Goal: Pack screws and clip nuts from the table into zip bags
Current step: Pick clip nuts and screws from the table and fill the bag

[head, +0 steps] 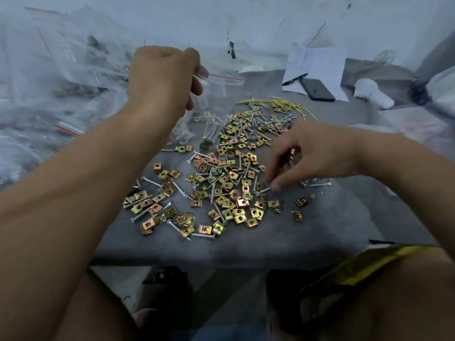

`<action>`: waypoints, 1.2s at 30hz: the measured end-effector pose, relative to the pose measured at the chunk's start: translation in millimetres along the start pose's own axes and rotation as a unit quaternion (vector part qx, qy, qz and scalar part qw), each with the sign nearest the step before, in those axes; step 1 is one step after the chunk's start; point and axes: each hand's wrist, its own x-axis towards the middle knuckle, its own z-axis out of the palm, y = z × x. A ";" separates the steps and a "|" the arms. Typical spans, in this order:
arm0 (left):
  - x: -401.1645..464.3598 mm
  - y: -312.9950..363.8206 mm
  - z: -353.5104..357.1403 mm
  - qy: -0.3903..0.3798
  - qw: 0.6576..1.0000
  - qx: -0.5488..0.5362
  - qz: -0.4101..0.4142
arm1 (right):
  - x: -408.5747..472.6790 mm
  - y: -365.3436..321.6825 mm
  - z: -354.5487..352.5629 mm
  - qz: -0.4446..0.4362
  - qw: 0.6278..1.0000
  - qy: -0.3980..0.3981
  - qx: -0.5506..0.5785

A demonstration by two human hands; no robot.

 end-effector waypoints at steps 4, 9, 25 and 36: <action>0.7 -0.6 -1.2 0.000 1.000 -0.004 0.003 | 6.7 -4.6 6.9 0.008 0.999 -0.015 -0.041; -1.2 -2.9 1.1 -0.013 1.000 0.004 -0.005 | 2.8 -5.9 6.2 0.003 0.997 -0.016 -0.070; -21.6 10.1 13.0 -0.099 0.981 0.106 0.127 | 15.2 -21.3 -13.5 -0.116 0.845 0.468 0.232; -20.6 11.0 11.7 -0.079 0.986 0.080 0.125 | 31.0 -46.3 -6.4 -0.010 0.883 0.468 -0.024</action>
